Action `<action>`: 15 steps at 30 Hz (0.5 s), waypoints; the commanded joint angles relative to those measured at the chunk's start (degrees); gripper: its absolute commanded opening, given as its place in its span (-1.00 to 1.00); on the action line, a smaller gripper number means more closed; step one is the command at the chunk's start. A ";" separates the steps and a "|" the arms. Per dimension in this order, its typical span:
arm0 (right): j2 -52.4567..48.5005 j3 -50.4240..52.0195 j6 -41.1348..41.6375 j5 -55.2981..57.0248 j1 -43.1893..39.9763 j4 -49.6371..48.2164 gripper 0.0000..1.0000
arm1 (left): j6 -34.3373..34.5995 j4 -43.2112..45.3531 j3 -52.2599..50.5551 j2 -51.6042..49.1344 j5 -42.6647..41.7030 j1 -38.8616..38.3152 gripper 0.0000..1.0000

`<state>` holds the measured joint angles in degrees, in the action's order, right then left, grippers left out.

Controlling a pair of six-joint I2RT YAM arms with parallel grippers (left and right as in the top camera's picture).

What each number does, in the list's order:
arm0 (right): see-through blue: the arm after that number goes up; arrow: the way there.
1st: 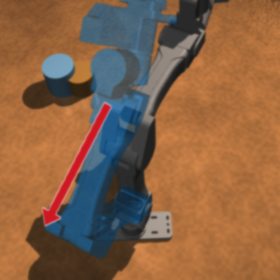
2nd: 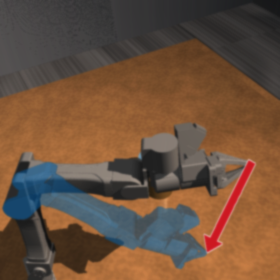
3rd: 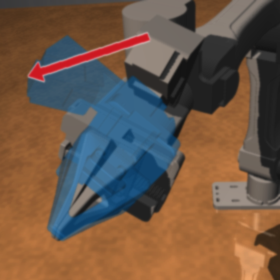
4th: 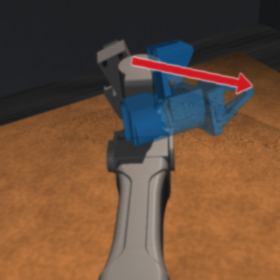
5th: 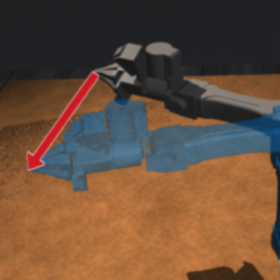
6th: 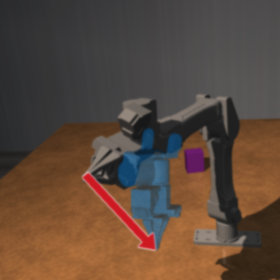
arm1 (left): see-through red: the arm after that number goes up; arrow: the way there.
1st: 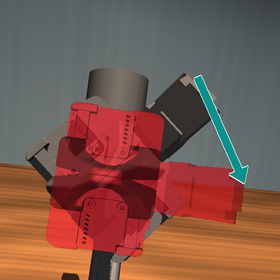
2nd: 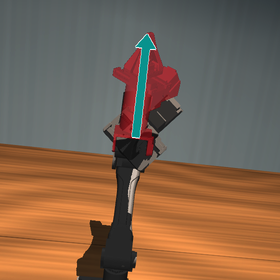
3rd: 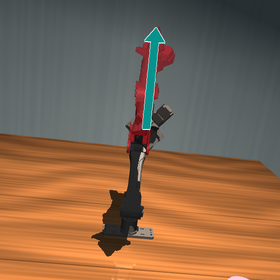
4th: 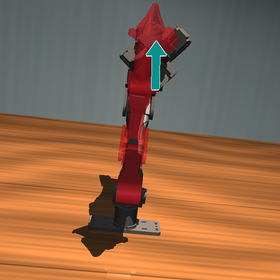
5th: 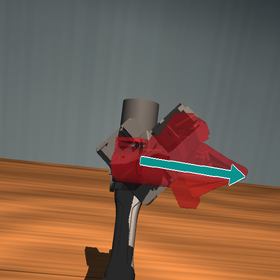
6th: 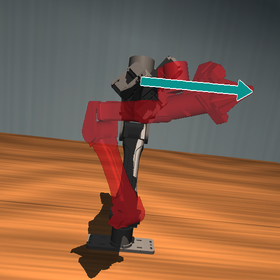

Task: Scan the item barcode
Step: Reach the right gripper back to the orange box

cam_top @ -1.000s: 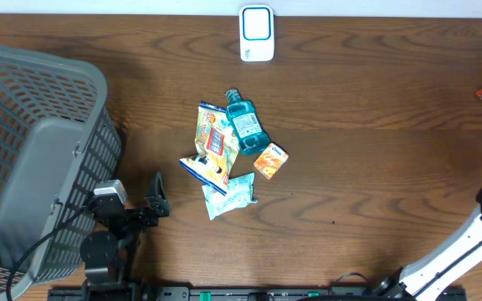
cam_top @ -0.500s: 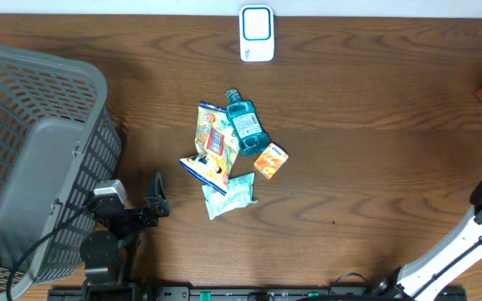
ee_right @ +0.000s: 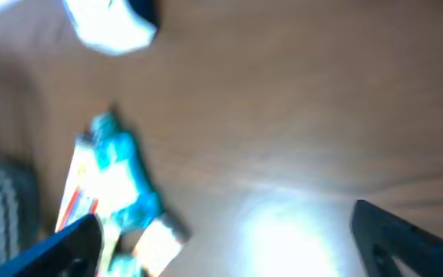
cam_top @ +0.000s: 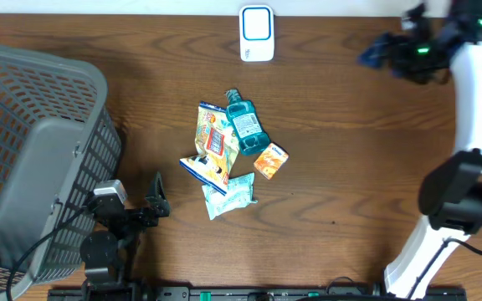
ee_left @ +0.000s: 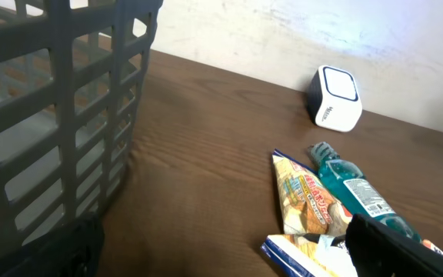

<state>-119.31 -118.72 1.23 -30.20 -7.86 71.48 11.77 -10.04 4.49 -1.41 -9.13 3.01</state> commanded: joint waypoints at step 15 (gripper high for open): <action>0.02 13.75 -33.79 6.73 25.53 5.35 0.99 | -0.11 -1.42 -0.90 -0.02 -0.92 0.13 1.00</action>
<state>-119.31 -107.55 -29.30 -24.77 17.06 78.28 11.77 -10.04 4.49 -1.41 -9.13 3.01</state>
